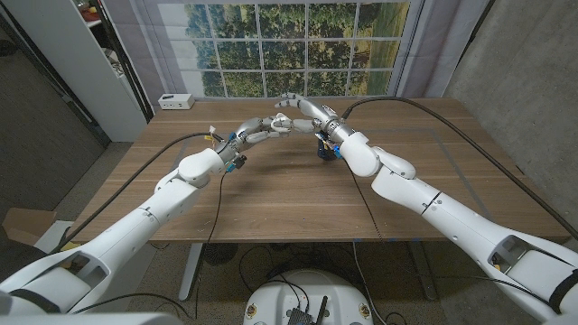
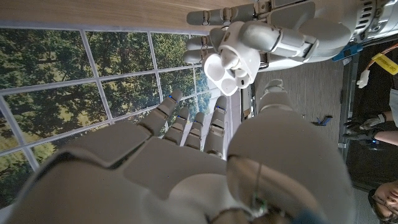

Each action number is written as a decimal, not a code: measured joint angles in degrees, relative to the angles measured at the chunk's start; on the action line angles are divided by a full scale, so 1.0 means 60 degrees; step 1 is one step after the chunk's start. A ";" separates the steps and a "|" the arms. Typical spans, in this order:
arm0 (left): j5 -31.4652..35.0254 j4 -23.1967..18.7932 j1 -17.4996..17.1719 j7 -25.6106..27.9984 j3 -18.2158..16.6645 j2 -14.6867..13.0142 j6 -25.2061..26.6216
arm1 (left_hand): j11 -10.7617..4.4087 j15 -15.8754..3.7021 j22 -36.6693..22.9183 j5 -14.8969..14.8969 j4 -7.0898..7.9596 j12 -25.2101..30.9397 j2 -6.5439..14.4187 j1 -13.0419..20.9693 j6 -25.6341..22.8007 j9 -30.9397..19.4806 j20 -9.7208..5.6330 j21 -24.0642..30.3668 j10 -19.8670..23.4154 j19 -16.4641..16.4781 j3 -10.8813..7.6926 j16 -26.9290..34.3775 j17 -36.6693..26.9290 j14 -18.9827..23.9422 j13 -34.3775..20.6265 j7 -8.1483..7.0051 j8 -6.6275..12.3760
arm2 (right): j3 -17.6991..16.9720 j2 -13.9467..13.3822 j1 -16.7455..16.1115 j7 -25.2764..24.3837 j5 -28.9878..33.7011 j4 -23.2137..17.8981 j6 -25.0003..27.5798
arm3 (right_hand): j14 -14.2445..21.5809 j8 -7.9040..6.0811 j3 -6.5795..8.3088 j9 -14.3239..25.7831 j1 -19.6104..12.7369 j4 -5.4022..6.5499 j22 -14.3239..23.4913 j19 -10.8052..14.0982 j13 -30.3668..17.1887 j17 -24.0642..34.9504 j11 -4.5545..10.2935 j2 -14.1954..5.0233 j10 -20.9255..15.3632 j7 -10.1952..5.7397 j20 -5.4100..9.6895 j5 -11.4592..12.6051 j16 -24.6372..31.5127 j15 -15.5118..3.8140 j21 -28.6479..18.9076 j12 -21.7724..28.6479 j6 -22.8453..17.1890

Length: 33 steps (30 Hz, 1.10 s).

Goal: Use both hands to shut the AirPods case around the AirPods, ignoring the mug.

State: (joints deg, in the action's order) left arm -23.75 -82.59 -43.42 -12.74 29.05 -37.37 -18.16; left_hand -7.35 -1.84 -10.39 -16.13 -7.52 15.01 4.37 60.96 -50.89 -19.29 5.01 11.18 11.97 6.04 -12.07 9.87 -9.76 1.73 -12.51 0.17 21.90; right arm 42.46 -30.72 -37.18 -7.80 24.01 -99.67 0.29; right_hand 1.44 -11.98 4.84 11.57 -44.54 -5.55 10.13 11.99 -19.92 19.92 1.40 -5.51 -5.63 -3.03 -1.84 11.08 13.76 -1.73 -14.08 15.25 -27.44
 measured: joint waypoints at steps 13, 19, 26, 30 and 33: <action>-0.0046 -0.0147 -0.0152 0.0068 -0.0101 -0.0043 -0.0069 | 0.0000 0.0000 -0.0001 -0.0074 0.0010 0.0000 0.0028 0.0103 -0.0009 -0.0046 0.0000 -0.0001 0.0000 0.0000 0.0093 0.0000 0.0000 0.0001 -0.0001 -0.0011 -0.0046 | 0.0055 0.0020 -0.0048 -0.0067 0.0097 -0.0122 0.0444 | 0.0339 -0.0195 0.0027 -0.0019 0.0000 -0.0185 0.0001 0.0206 0.0045 -0.0105 -0.0049 0.0000 -0.0464 0.0525 -0.0034 0.0000 0.0039 -0.0048 0.0028 0.0047 -0.0712; -0.0135 -0.0143 -0.0230 0.0131 -0.0178 -0.0016 -0.0151 | 0.0000 0.0000 -0.0001 -0.0074 0.0040 0.0000 0.0052 0.0127 -0.0009 -0.0045 0.0000 -0.0002 0.0000 0.0001 0.0145 0.0053 0.0000 0.0001 -0.0002 -0.0012 -0.0070 | 0.0063 -0.0018 -0.0128 -0.0176 0.0188 -0.0257 0.0635 | 0.0581 -0.0266 0.0047 -0.0019 -0.0078 -0.0264 0.0001 0.0374 0.0090 -0.0176 -0.0128 0.0078 -0.0872 0.0560 -0.0099 0.0000 0.0112 -0.0072 0.0027 0.0139 -0.1052; -0.0263 -0.0045 -0.0300 0.0168 -0.0247 0.0050 -0.0247 | 0.0025 0.0000 -0.0001 -0.0166 0.0052 0.0000 0.0028 0.0151 -0.0009 -0.0044 0.0000 -0.0002 0.0040 0.0001 0.0209 0.0052 0.0001 0.0001 -0.0002 -0.0012 -0.0072 | 0.0071 -0.0054 -0.0213 -0.0260 0.0270 -0.0404 0.0842 | 0.0821 -0.0302 0.0086 0.0070 -0.0155 -0.0302 0.0026 0.0572 0.0113 -0.0261 -0.0165 0.0155 -0.1194 0.0150 -0.0111 0.0000 0.0148 -0.0072 0.0165 0.0188 -0.1466; -0.0325 0.0015 -0.0330 0.0178 -0.0274 0.0091 -0.0290 | 0.0026 0.0000 -0.0001 -0.0179 0.0052 0.0000 0.0028 0.0151 -0.0009 -0.0042 0.0000 -0.0003 0.0039 0.0001 0.0209 0.0052 0.0001 0.0001 -0.0002 -0.0013 -0.0074 | 0.0083 -0.0066 -0.0242 -0.0309 0.0300 -0.0450 0.0868 | 0.0992 -0.0313 0.0068 0.0096 -0.0155 -0.0331 0.0027 0.0670 0.0105 -0.0308 -0.0092 0.0155 -0.1367 0.0507 -0.0114 0.0000 0.0185 -0.0055 0.0165 0.0188 -0.1747; -0.0370 0.0052 -0.0344 0.0181 -0.0285 0.0114 -0.0324 | 0.0026 0.0000 -0.0001 -0.0179 0.0078 0.0000 0.0066 0.0190 -0.0010 -0.0040 0.0023 -0.0003 0.0039 0.0024 0.0235 0.0052 0.0001 0.0002 -0.0003 -0.0014 -0.0110 | 0.0092 -0.0076 -0.0260 -0.0349 0.0313 -0.0463 0.0868 | 0.1087 -0.0371 0.0101 0.0096 -0.0156 -0.0364 0.0026 0.0700 0.0105 -0.0308 -0.0058 0.0155 -0.1504 0.0435 -0.0084 0.0075 0.0260 -0.0061 0.0165 0.0250 -0.1952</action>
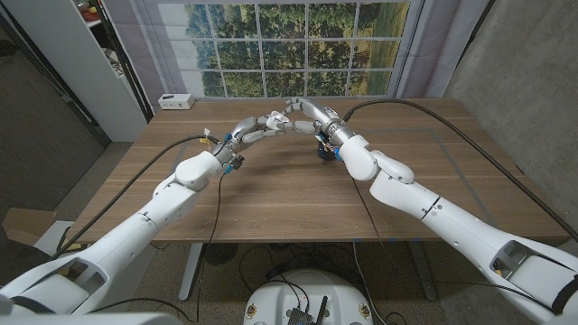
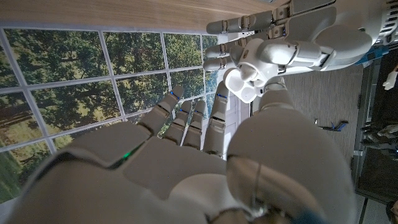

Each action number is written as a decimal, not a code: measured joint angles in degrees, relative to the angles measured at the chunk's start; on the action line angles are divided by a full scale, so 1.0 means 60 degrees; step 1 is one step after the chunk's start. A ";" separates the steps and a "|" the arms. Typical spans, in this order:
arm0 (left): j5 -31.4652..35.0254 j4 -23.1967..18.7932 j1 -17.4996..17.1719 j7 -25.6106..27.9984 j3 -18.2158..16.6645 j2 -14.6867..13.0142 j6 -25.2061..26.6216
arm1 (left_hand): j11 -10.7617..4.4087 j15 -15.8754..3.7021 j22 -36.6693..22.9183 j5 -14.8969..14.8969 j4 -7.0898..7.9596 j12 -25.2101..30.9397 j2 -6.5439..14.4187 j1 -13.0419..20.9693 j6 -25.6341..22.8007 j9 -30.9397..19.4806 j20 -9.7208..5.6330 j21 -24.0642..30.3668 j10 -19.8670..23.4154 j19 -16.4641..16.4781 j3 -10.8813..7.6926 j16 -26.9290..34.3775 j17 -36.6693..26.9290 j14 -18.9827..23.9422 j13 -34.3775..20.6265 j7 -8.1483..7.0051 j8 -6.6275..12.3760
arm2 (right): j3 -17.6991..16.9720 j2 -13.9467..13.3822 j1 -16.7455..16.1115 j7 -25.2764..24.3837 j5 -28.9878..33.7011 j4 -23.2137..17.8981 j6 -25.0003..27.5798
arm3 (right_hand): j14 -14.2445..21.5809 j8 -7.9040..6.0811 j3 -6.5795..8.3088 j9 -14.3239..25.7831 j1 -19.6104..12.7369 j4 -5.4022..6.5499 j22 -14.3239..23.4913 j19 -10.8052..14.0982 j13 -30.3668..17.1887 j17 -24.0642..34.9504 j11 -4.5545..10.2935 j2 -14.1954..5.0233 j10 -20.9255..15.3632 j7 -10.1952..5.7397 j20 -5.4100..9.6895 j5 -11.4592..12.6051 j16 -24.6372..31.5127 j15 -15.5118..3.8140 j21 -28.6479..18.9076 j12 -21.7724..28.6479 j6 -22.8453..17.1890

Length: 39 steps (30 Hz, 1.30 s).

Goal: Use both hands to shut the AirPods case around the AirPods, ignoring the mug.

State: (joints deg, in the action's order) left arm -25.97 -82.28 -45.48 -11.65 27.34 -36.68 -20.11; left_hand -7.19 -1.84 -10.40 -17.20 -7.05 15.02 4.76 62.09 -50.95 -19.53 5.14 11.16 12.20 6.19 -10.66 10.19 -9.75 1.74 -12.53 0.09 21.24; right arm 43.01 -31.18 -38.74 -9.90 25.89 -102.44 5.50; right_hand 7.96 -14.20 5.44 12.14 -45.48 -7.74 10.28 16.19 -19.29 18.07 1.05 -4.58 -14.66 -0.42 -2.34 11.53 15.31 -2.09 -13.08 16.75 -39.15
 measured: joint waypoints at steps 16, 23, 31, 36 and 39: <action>-0.0192 0.0362 0.0013 -0.0040 -0.0057 0.0168 -0.0172 | 0.0003 0.0000 -0.0001 -0.0072 0.0014 0.0000 -0.0014 0.0066 -0.0074 0.0003 0.0014 0.0050 -0.0003 0.0014 0.0120 -0.0001 0.0000 0.0000 -0.0001 -0.0024 -0.0003 | 0.0036 0.0039 -0.0076 -0.0324 0.0029 0.0124 -0.0538 | 0.0315 -0.0073 0.0032 0.0095 -0.0124 -0.0030 -0.0001 0.0228 0.0001 0.0001 0.0189 -0.0029 -0.0280 -0.0220 0.0022 0.0000 0.0147 -0.0026 0.0000 0.0109 -0.0220; -0.0243 0.0563 0.0117 -0.0151 -0.0058 0.0248 -0.0238 | -0.0017 0.0000 -0.0001 -0.0072 0.0053 0.0000 0.0019 0.0089 -0.0077 -0.0009 0.0014 0.0048 0.0018 0.0014 0.0159 -0.0001 0.0000 0.0000 -0.0001 -0.0028 -0.0033 | 0.0041 0.0065 -0.0113 -0.0369 0.0039 0.0152 -0.0699 | 0.0407 -0.0074 0.0032 0.0147 -0.0166 -0.0030 -0.0001 0.0244 0.0001 0.0002 0.0198 0.0012 -0.0371 -0.0320 0.0037 0.0000 0.0147 -0.0016 0.0000 0.0109 -0.0320; -0.0282 0.0751 0.0217 -0.0268 -0.0027 0.0347 -0.0319 | -0.0015 0.0000 -0.0001 -0.0072 0.0064 0.0000 0.0053 0.0095 -0.0094 -0.0062 0.0014 0.0047 0.0116 0.0014 0.0254 -0.0002 0.0000 0.0000 -0.0001 -0.0019 -0.0036 | -0.0018 0.0068 -0.0215 -0.0478 0.0044 0.0153 -0.0837 | 0.0435 -0.0053 0.0031 0.0177 -0.0165 -0.0029 -0.0001 0.0294 0.0002 0.0002 0.0202 0.0012 -0.0368 -0.0597 -0.0013 0.0000 0.0147 -0.0044 0.0000 0.0109 -0.0139; -0.0303 0.0786 0.0228 -0.0281 -0.0025 0.0365 -0.0351 | -0.0014 0.0000 -0.0001 -0.0071 0.0064 0.0000 0.0067 0.0080 -0.0095 -0.0062 0.0014 0.0047 0.0116 0.0014 0.0254 -0.0005 0.0000 0.0000 -0.0001 -0.0020 -0.0036 | -0.0146 0.0030 -0.0323 -0.0602 0.0039 0.0094 -0.0891 | 0.0435 0.0161 0.0031 0.0177 -0.0165 -0.0029 -0.0002 0.0345 0.0001 0.0002 0.0276 0.0012 -0.0293 -0.0762 0.0038 0.0000 0.0197 -0.0044 -0.0001 0.0063 0.0272; -0.0312 0.0786 0.0228 -0.0276 -0.0025 0.0370 -0.0362 | -0.0014 0.0000 -0.0001 -0.0071 0.0069 0.0000 0.0067 0.0080 -0.0095 -0.0061 0.0013 0.0047 0.0116 0.0014 0.0260 -0.0005 0.0000 0.0000 -0.0001 -0.0021 -0.0036 | -0.0271 -0.0003 -0.0426 -0.0706 0.0010 0.0016 -0.0908 | 0.0485 0.0260 0.0031 0.0176 -0.0165 -0.0029 -0.0002 0.0439 0.0002 0.0002 0.0290 0.0012 -0.0211 -0.0833 0.0001 0.0000 0.0204 0.0007 -0.0001 0.0064 0.0507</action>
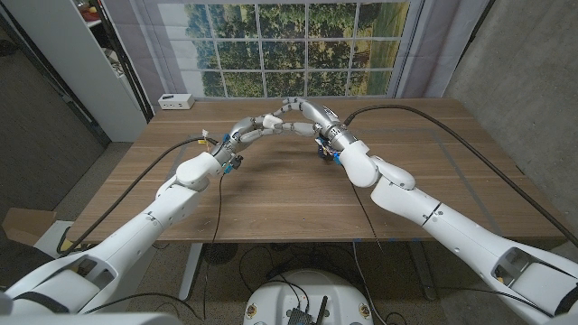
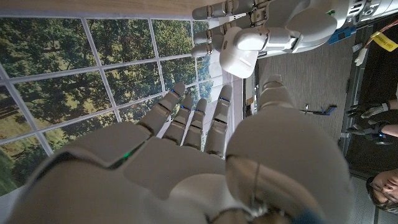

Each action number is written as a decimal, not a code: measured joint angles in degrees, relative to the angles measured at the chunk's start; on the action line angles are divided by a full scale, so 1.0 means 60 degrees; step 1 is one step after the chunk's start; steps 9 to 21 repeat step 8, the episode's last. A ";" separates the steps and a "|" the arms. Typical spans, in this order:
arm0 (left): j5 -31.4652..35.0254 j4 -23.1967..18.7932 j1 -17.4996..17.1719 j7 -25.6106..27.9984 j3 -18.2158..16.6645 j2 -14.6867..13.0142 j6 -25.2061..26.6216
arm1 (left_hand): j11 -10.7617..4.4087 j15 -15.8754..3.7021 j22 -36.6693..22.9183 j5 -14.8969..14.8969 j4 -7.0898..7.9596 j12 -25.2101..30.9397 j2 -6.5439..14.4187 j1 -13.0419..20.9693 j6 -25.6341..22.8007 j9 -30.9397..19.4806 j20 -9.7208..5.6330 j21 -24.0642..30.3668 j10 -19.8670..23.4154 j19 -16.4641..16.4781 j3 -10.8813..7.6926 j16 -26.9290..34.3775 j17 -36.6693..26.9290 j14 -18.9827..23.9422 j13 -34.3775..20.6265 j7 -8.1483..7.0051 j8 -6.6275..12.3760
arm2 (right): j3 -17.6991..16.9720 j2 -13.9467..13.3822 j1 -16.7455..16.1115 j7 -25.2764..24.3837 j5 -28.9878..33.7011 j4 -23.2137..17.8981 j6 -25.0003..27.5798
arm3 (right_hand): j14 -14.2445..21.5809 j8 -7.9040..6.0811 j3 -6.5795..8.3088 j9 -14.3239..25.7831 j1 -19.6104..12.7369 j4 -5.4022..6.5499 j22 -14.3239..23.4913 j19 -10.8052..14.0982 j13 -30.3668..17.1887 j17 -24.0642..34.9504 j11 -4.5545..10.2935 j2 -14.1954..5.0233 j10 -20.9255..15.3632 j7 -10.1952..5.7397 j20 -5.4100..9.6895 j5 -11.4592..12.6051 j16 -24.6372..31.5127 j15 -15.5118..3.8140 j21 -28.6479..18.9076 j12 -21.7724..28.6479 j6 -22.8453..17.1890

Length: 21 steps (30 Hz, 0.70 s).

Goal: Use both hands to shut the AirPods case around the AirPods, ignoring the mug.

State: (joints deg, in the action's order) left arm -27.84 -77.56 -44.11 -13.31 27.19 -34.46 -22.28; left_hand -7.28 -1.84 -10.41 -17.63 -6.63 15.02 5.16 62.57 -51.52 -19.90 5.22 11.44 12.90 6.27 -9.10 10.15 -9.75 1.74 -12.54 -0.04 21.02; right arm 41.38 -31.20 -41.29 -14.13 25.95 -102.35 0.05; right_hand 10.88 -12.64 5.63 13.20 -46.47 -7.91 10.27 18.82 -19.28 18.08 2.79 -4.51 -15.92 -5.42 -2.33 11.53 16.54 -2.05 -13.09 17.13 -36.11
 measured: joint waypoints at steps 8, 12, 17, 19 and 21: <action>-0.0006 -0.0113 -0.0091 0.0128 -0.0039 -0.0015 -0.0019 | 0.0000 0.0000 0.0000 -0.0065 0.0009 0.0000 0.0050 0.0051 0.0000 0.0004 0.0000 -0.0001 0.0000 0.0000 0.0083 0.0000 0.0000 0.0000 0.0000 -0.0002 -0.0031 | -0.0318 -0.0070 -0.0232 -0.0334 -0.0145 -0.0189 -0.0003 | 0.0000 0.0000 0.0000 -0.0001 0.0000 0.0000 0.0000 0.0046 0.0000 0.0000 0.0000 0.0000 0.0000 -0.0100 0.0039 0.0000 0.0000 0.0000 0.0000 -0.0074 0.0100; -0.0006 -0.0113 -0.0091 0.0128 -0.0039 -0.0015 -0.0019 | 0.0000 0.0000 0.0000 -0.0065 0.0009 0.0000 0.0050 0.0051 0.0000 0.0004 0.0000 -0.0001 0.0000 0.0000 0.0083 0.0000 0.0000 0.0000 0.0000 -0.0002 -0.0031 | -0.0318 -0.0070 -0.0232 -0.0334 -0.0145 -0.0189 -0.0003 | 0.0000 0.0000 0.0000 -0.0001 0.0000 0.0000 0.0000 0.0046 0.0000 0.0000 0.0000 0.0000 0.0000 -0.0100 0.0039 0.0000 0.0000 0.0000 0.0000 -0.0074 0.0100; -0.0006 -0.0113 -0.0091 0.0128 -0.0039 -0.0015 -0.0019 | 0.0000 0.0000 0.0000 -0.0065 0.0009 0.0000 0.0050 0.0051 0.0000 0.0004 0.0000 -0.0001 0.0000 0.0000 0.0083 0.0000 0.0000 0.0000 0.0000 -0.0002 -0.0031 | -0.0318 -0.0070 -0.0232 -0.0334 -0.0145 -0.0189 -0.0003 | 0.0000 0.0000 0.0000 -0.0001 0.0000 0.0000 0.0000 0.0046 0.0000 0.0000 0.0000 0.0000 0.0000 -0.0100 0.0039 0.0000 0.0000 0.0000 0.0000 -0.0074 0.0100; -0.0006 -0.0113 -0.0091 0.0128 -0.0039 -0.0015 -0.0019 | 0.0000 0.0000 0.0000 -0.0065 0.0009 0.0000 0.0050 0.0051 0.0000 0.0004 0.0000 -0.0001 0.0000 0.0000 0.0083 0.0000 0.0000 0.0000 0.0000 -0.0002 -0.0031 | -0.0318 -0.0070 -0.0232 -0.0334 -0.0145 -0.0189 -0.0003 | 0.0000 0.0000 0.0000 -0.0001 0.0000 0.0000 0.0000 0.0046 0.0000 0.0000 0.0000 0.0000 0.0000 -0.0100 0.0039 0.0000 0.0000 0.0000 0.0000 -0.0074 0.0100; -0.0006 -0.0113 -0.0091 0.0128 -0.0039 -0.0015 -0.0019 | 0.0000 0.0000 0.0000 -0.0065 0.0009 0.0000 0.0050 0.0051 0.0000 0.0004 0.0000 -0.0001 0.0000 0.0000 0.0083 0.0000 0.0000 0.0000 0.0000 -0.0002 -0.0031 | -0.0318 -0.0070 -0.0232 -0.0334 -0.0145 -0.0189 -0.0003 | 0.0000 0.0000 0.0000 -0.0001 0.0000 0.0000 0.0000 0.0046 0.0000 0.0000 0.0000 0.0000 0.0000 -0.0100 0.0039 0.0000 0.0000 0.0000 0.0000 -0.0074 0.0100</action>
